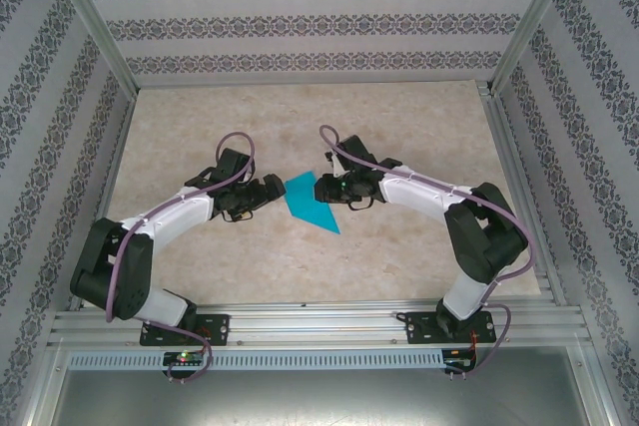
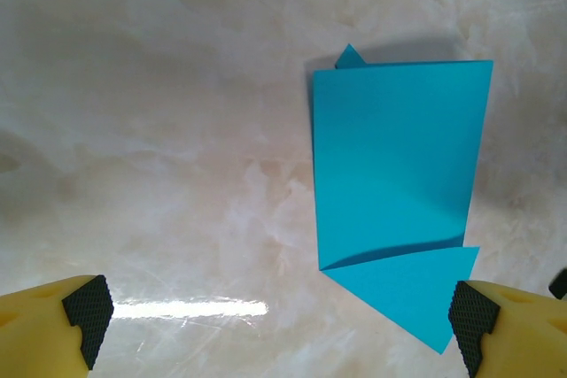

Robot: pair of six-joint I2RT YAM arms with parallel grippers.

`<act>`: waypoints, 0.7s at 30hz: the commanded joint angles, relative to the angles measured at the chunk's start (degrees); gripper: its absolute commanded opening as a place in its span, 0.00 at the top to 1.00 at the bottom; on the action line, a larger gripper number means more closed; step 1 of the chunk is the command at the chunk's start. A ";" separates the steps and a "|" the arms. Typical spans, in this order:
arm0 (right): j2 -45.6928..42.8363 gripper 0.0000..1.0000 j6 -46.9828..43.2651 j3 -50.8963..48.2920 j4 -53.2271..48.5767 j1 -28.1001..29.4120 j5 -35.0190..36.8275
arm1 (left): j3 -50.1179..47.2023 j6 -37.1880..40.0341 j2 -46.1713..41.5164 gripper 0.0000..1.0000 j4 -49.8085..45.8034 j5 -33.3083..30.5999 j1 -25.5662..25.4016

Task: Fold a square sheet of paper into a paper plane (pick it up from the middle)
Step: Rotate the paper at the center of the table.

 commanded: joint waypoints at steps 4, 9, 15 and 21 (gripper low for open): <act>1.33 0.67 8.21 -1.36 3.24 0.81 0.57 | 1.01 -2.41 2.00 0.00 3.89 2.12 -1.83; 3.55 0.65 8.37 -0.62 3.16 1.30 -0.66 | 1.59 -3.39 3.32 0.00 4.58 2.95 -2.73; 6.32 0.66 8.15 0.25 2.60 1.32 -0.97 | 2.07 -4.52 4.83 0.00 5.88 4.25 -3.75; 8.24 0.67 7.97 -0.07 2.57 1.00 -1.35 | 1.97 -6.86 6.44 0.06 8.22 7.04 -4.27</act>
